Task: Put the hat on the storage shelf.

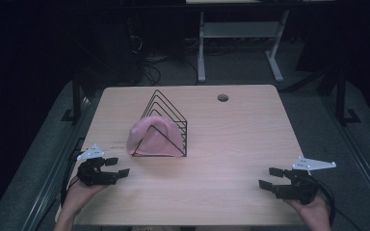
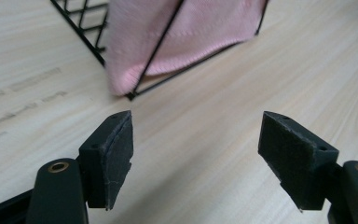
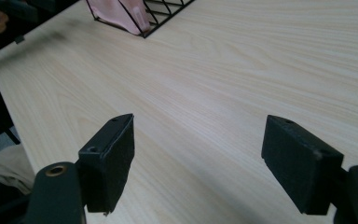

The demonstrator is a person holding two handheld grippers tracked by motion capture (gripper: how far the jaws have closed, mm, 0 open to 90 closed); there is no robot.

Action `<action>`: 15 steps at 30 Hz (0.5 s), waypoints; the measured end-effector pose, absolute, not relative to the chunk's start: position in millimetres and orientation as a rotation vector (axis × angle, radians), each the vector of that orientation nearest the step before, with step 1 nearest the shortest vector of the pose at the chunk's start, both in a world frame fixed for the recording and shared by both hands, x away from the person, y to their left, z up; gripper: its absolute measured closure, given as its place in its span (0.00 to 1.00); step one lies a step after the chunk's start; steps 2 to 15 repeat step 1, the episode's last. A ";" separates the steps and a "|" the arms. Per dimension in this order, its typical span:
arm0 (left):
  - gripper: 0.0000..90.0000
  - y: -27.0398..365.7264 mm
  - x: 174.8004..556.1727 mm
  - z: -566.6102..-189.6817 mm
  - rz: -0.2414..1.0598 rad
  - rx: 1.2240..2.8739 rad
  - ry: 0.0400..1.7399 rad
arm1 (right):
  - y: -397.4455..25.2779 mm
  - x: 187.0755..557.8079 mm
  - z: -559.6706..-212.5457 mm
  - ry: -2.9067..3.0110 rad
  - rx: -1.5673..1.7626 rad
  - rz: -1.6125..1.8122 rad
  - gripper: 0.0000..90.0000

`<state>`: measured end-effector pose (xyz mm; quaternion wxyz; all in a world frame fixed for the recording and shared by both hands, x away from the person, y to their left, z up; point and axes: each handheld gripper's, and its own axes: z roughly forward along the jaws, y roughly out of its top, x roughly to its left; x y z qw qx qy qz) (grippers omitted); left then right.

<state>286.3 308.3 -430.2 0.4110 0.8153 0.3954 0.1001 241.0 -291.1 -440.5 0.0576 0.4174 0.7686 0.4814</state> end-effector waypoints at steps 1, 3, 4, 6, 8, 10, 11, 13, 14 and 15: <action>0.29 307.6 285.9 -431.0 0.260 2.052 0.997 | -291.7 238.9 -441.4 2.326 1.255 1.475 0.28; 0.29 307.6 285.9 -431.0 0.260 2.052 0.997 | -291.7 238.9 -441.4 2.326 1.255 1.475 0.28; 0.29 307.6 285.9 -431.0 0.260 2.052 0.997 | -291.7 238.9 -441.4 2.326 1.255 1.475 0.28; 0.29 307.6 285.9 -431.0 0.260 2.052 0.997 | -291.7 238.9 -441.4 2.326 1.255 1.475 0.28; 0.29 307.6 285.9 -431.0 0.260 2.052 0.997 | -291.7 238.9 -441.4 2.326 1.255 1.475 0.28; 0.29 307.6 285.9 -431.0 0.260 2.052 0.997 | -291.7 238.9 -441.4 2.326 1.255 1.475 0.28; 0.29 307.6 285.9 -431.0 0.260 2.052 0.997 | -291.7 238.9 -441.4 2.326 1.255 1.475 0.28; 0.29 307.6 285.9 -431.0 0.260 2.052 0.997 | -291.7 238.9 -441.4 2.326 1.255 1.475 0.28; 0.29 307.6 285.9 -431.0 0.260 2.052 0.997 | -291.7 238.9 -441.4 2.326 1.255 1.475 0.28; 0.29 307.6 285.9 -431.0 0.260 2.052 0.997 | -291.7 238.9 -441.4 2.326 1.255 1.475 0.28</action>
